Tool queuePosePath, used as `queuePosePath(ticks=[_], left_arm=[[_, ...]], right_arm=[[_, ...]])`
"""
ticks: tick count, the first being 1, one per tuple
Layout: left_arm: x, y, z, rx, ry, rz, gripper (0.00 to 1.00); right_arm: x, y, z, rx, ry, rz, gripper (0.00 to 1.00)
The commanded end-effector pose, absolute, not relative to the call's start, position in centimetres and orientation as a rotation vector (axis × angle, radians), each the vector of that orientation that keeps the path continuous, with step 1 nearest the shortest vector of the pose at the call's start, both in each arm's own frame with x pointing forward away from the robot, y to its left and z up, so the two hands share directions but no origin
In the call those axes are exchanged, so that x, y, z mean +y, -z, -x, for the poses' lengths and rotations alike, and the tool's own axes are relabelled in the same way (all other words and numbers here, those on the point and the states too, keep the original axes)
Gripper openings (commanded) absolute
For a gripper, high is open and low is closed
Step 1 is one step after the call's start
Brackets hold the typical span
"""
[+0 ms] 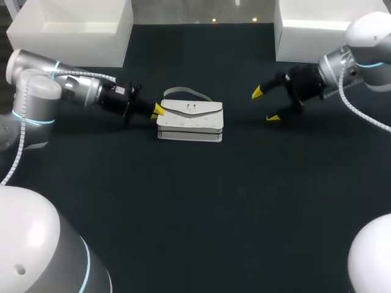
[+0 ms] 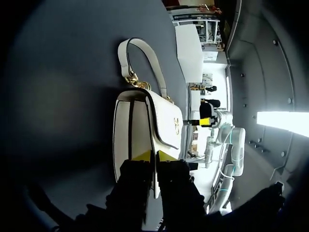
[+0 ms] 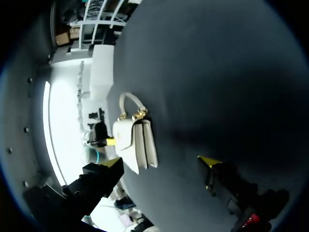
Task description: Pick up the bag, open it, inspect its contents, close it, and place it on the opposite side
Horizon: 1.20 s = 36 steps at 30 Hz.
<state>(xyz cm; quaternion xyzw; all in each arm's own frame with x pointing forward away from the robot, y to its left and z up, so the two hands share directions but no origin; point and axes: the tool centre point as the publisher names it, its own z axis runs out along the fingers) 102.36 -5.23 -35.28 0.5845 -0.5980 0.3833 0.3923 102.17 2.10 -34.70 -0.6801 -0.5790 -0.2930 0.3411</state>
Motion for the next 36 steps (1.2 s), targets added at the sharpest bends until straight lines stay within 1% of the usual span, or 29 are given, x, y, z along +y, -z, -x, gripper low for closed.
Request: queuePosePath(ticks=[1,5,21,30,36], left_arm=[[-2.7,35.6,-103.9,-1.551,-0.925,-1.435,0.00],[-0.4,35.8,-104.7,-1.633,-0.851,-1.462,0.00],[-0.1,35.8,-104.8,-1.642,-0.857,-1.463,0.00],[5.5,34.7,-106.1,-1.712,-0.924,-1.449,0.00],[8.8,34.3,-107.3,-1.756,-0.918,-1.477,0.00]], right_arm=[[0.9,33.4,-102.3,-1.551,0.684,1.753,1.00],[0.9,33.4,-102.3,-1.551,0.684,1.753,1.00],[0.8,33.0,-102.4,-1.616,0.678,1.795,1.00],[-3.5,30.8,-103.5,-1.783,0.683,1.964,1.00],[-5.5,30.2,-104.0,-1.886,0.584,2.135,1.00]])
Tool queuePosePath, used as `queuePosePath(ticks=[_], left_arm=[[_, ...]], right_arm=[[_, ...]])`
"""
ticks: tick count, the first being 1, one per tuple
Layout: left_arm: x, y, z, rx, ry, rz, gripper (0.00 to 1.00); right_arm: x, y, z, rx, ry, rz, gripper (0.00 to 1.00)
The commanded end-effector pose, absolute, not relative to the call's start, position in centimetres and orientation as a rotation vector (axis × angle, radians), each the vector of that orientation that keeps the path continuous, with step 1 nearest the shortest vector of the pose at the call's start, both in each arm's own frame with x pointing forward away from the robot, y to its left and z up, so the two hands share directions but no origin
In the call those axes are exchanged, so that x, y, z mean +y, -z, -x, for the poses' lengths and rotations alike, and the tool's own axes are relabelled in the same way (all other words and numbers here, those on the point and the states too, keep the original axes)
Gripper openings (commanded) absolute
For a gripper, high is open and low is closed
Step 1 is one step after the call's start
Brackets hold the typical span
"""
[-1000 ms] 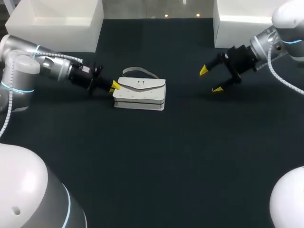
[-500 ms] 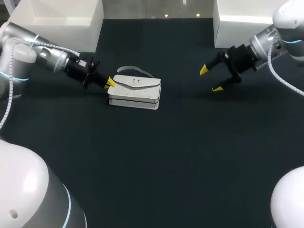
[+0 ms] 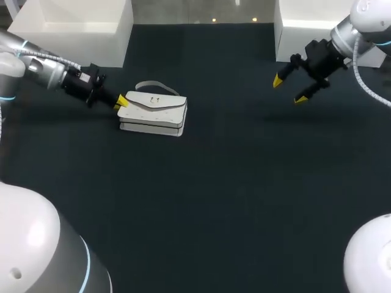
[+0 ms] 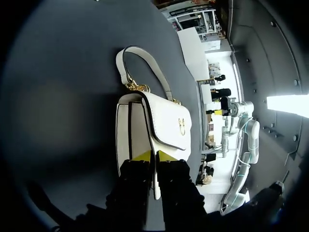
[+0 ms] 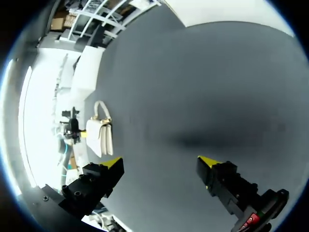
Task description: Pick up the bag, open it, inspect its contents, close it, and place it on the opposite side
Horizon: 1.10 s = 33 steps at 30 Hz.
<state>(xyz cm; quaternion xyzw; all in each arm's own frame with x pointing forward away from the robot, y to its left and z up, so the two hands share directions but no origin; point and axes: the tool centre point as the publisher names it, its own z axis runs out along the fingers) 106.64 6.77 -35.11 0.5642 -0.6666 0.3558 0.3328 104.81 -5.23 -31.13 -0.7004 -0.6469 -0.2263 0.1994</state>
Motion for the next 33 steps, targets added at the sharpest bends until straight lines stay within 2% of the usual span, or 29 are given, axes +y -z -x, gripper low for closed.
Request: queuePosePath(ticks=[1,22,33], left_arm=[[9.1,34.3,-107.4,-1.758,-0.913,-1.488,0.00],[18.7,36.1,-110.6,-1.697,-0.982,-1.489,0.00],[23.5,35.2,-111.3,-1.659,-1.042,-1.507,0.00]], right_arm=[[-5.7,30.1,-104.1,-1.895,0.570,2.156,1.00],[-10.3,28.5,-105.2,-1.993,0.374,2.549,1.00],[-10.4,28.4,-105.2,-1.989,0.365,2.561,1.00]])
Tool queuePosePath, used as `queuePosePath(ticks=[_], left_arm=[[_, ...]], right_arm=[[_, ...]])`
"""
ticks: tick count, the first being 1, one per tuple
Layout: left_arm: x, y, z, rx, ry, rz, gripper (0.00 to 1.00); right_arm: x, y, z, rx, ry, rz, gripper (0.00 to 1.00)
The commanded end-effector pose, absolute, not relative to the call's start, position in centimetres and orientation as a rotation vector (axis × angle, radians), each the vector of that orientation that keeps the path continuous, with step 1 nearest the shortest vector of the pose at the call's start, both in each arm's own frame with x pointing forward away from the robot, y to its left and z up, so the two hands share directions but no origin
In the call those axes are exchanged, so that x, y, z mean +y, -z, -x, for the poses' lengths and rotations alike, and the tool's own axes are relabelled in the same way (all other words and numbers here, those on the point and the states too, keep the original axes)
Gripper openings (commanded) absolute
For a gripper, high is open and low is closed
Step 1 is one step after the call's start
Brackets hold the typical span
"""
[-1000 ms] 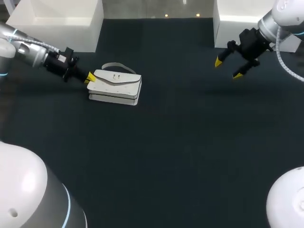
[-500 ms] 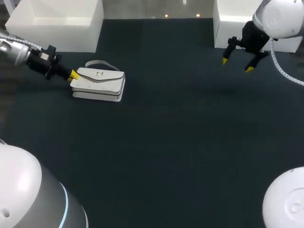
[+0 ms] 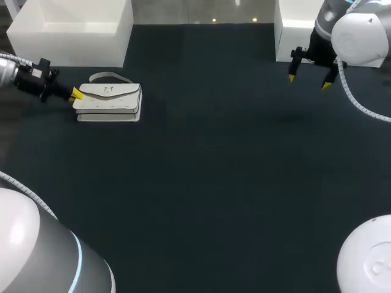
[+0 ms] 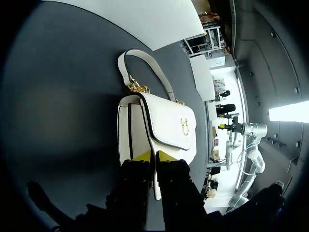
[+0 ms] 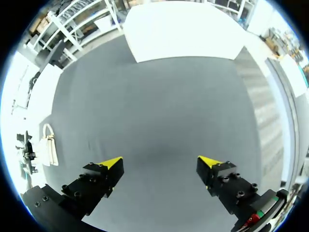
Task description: Pick up the bag, open it, inspect its contents, close it, and place it on the opposite side
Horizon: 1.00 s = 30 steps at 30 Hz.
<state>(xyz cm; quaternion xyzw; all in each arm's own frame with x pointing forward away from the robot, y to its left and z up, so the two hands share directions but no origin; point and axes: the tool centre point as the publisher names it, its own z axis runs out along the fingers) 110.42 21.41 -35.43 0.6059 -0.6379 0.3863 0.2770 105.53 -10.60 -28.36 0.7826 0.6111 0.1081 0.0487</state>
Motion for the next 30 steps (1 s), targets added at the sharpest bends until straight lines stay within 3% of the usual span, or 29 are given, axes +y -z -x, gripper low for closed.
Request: queuePosePath(ticks=[1,30], left_arm=[[23.8,34.9,-111.2,-1.660,-1.041,-1.506,0.00],[32.7,34.1,-113.1,-1.645,-0.900,-1.438,0.00]], right_arm=[[-10.4,28.4,-105.2,1.841,-0.338,-2.370,1.00],[-10.4,28.4,-105.2,1.841,-0.338,-2.370,1.00]])
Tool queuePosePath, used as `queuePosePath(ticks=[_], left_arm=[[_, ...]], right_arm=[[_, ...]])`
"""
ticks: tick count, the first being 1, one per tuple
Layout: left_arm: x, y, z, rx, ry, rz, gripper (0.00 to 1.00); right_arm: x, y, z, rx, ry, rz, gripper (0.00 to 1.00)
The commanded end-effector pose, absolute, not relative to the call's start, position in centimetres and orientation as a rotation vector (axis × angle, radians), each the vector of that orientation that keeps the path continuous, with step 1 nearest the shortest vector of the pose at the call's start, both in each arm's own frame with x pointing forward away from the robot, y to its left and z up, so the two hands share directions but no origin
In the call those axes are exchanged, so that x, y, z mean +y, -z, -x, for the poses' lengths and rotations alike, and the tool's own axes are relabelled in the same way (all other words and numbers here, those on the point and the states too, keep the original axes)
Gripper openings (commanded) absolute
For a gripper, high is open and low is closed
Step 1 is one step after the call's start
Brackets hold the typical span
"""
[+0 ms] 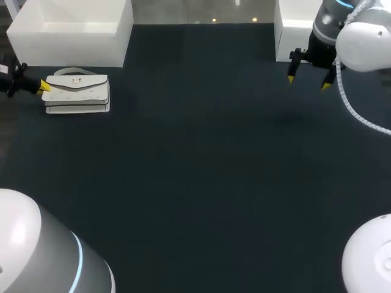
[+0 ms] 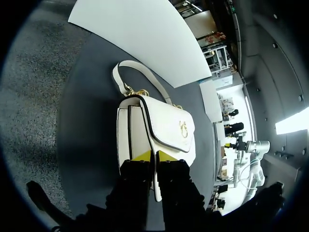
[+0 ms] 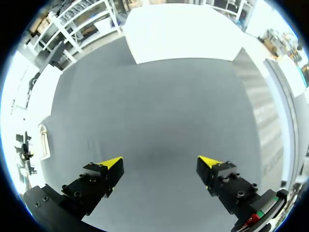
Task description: Pick up the bag, open it, inspect its contents, close it, and place it on the opposite side
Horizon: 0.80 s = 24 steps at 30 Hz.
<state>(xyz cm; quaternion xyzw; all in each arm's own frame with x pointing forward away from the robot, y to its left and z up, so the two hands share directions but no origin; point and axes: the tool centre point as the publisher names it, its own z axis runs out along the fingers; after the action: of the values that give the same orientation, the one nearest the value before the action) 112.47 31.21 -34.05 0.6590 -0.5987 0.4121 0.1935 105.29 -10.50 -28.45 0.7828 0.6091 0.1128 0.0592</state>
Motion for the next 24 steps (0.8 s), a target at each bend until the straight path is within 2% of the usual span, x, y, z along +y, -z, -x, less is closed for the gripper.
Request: queuePosePath(ticks=[1,24], left_arm=[[32.9,34.0,-113.1,-1.642,-0.895,-1.440,0.00],[35.3,34.3,-116.4,-1.646,-0.784,-1.328,0.00]], right_arm=[[-10.4,28.4,-105.2,1.841,-0.338,-2.370,1.00],[-10.4,28.4,-105.2,1.841,-0.338,-2.370,1.00]])
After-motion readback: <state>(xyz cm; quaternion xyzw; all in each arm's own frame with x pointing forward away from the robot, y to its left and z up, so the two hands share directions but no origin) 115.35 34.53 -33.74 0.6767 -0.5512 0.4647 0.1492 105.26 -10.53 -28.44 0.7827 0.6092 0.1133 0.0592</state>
